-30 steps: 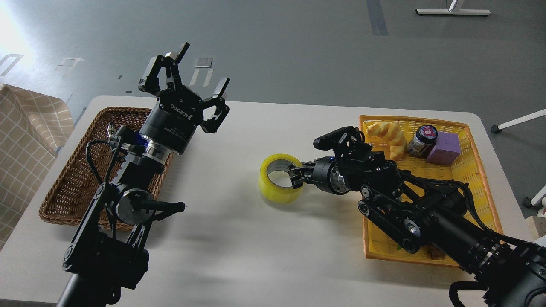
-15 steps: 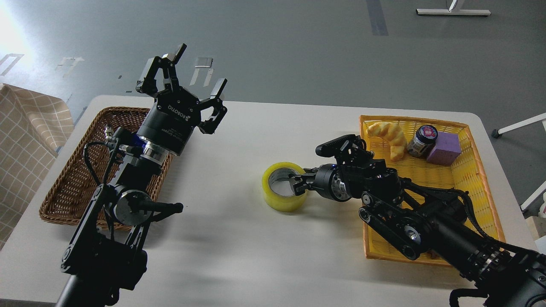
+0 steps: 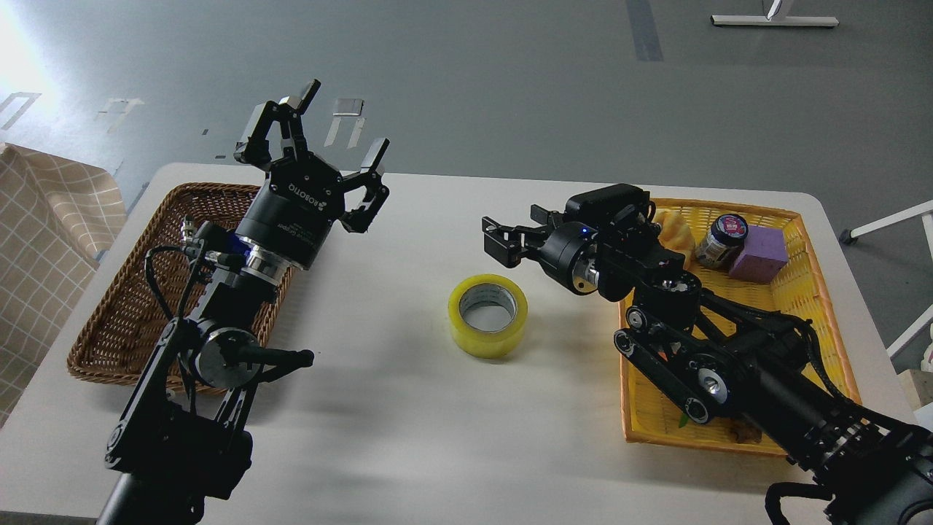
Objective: Place and transfer tape with both arms
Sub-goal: 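Open the right gripper and raise the right arm away from the tape, then move the left gripper toward the tape roll on the table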
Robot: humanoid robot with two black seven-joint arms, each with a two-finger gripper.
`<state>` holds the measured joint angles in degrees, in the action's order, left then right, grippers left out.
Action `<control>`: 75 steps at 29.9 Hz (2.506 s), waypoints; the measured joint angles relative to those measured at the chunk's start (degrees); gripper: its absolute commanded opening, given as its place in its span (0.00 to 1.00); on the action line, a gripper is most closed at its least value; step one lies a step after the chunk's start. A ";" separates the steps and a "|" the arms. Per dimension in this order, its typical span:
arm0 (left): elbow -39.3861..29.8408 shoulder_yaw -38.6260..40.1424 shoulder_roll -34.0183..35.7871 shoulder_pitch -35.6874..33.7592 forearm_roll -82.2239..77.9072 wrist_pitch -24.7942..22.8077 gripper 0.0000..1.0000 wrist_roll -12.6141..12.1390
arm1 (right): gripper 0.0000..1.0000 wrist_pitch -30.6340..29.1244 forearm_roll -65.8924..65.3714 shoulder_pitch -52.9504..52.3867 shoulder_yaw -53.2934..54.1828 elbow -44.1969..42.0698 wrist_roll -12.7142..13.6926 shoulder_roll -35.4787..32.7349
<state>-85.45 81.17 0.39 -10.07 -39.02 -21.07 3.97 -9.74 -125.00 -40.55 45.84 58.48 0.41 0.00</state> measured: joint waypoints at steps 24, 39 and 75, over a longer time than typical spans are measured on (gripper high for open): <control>1.62 -1.49 1.98 -0.64 -0.06 -1.97 0.98 -0.59 | 1.00 -0.64 42.93 19.34 28.62 34.44 -4.60 -11.22; 1.18 -1.20 4.81 -3.45 0.10 -2.44 0.98 2.22 | 1.00 -0.35 58.48 22.14 33.55 39.86 -3.68 -0.06; 0.30 -3.58 8.49 -5.11 -27.77 1.15 0.98 1.79 | 1.00 0.50 60.09 20.77 30.97 39.84 2.35 0.00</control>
<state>-85.15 77.58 8.88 -15.18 -66.79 -19.92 5.76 -9.24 -64.91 -19.78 76.81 98.32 2.77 0.00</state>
